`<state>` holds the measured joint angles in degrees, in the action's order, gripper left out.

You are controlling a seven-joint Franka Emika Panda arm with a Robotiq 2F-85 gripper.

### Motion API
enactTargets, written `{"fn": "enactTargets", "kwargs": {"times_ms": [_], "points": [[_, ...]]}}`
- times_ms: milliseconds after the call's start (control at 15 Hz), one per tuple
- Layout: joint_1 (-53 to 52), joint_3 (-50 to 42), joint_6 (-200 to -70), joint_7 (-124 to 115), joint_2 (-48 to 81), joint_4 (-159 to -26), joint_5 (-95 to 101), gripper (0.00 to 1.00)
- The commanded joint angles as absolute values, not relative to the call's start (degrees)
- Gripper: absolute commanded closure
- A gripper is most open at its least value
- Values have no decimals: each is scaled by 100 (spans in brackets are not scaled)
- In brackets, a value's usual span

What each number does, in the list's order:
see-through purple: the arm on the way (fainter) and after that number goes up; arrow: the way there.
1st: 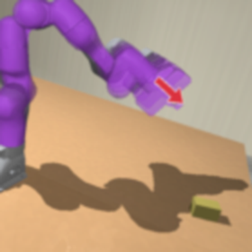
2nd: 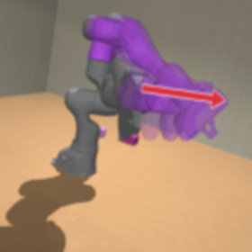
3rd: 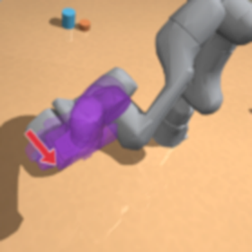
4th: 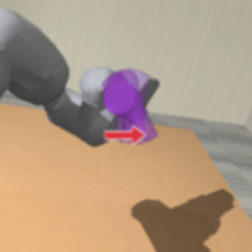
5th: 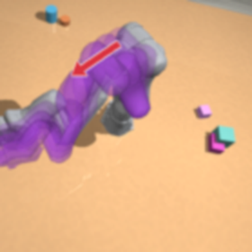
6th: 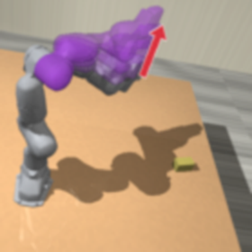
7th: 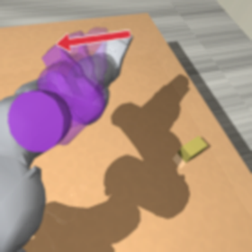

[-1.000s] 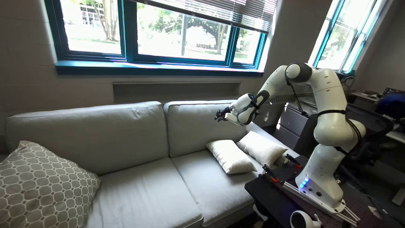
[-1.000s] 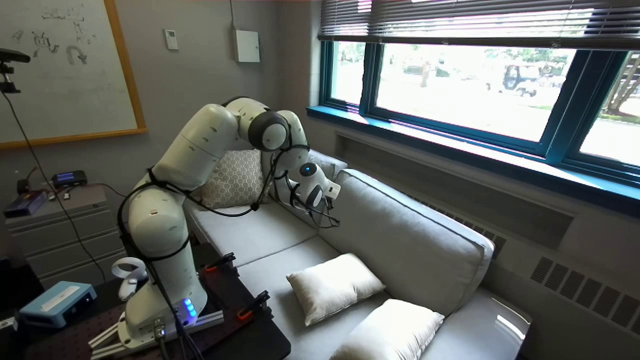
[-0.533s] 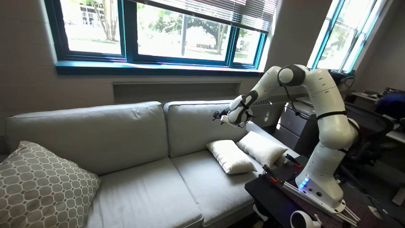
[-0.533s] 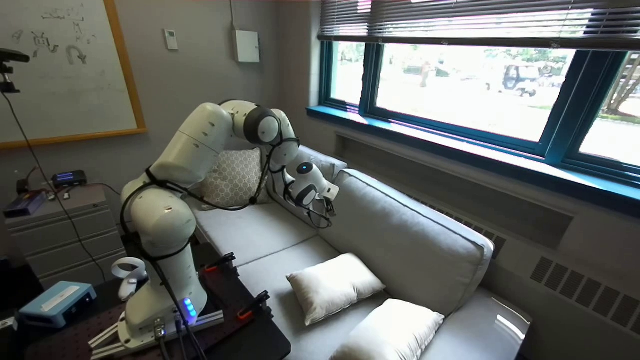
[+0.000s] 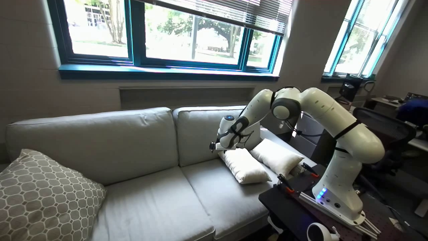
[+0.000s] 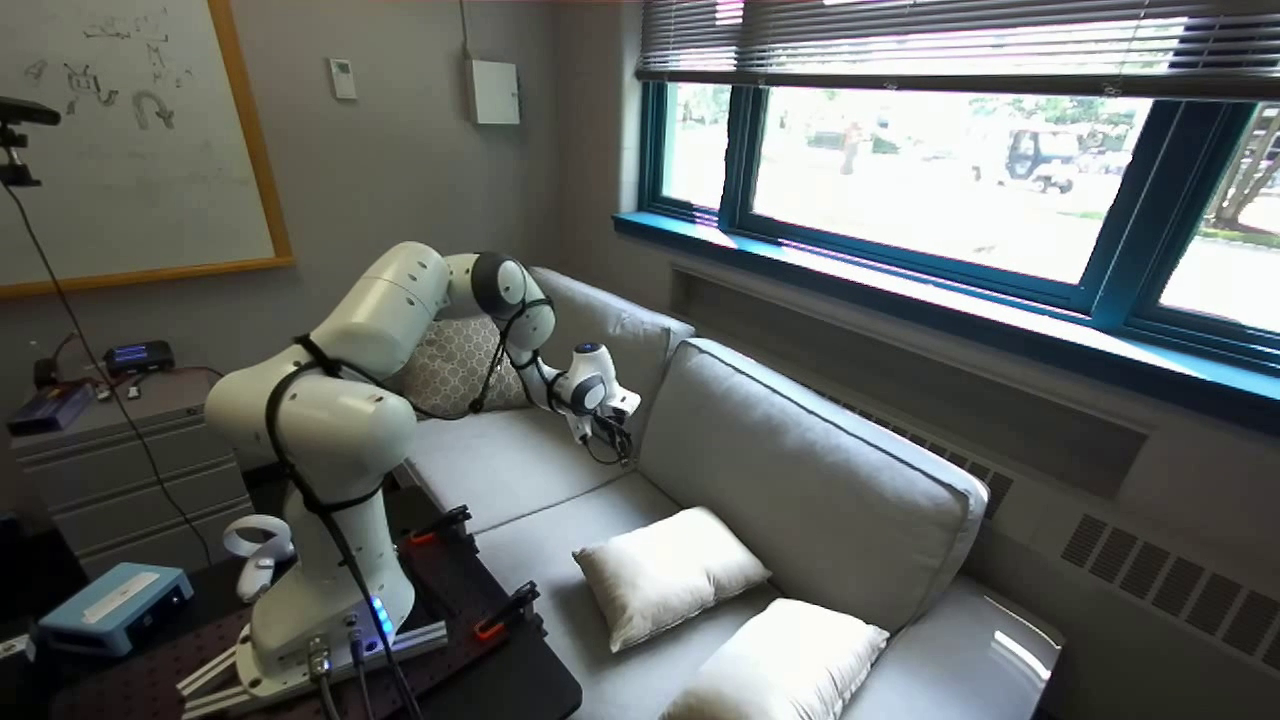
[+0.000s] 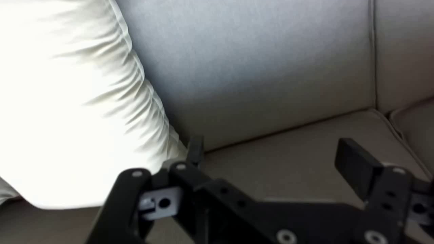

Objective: Place the two small pillows on the right side of the sofa

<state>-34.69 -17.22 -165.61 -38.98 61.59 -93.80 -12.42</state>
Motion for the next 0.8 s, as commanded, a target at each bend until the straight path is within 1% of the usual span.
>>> {"fn": "enactTargets", "kwargs": {"times_ms": [0, 133, 400, 533, 600, 733], "points": [[-3564, -1929, -15215, -4440, 7133, -7975, -713, 0], [-3595, -2047, -14348, -4751, 7542, -7367, -249, 0], [-3396, -1796, -12902, -4688, 8168, -6224, 599, 0], [-3296, -1606, -12369, -4562, 8445, -5708, 848, 0], [-3393, -1685, -12153, -4348, 8657, -5405, 612, 0], [-3376, -1535, -11925, -4134, 8942, -4897, 616, 0]]}}
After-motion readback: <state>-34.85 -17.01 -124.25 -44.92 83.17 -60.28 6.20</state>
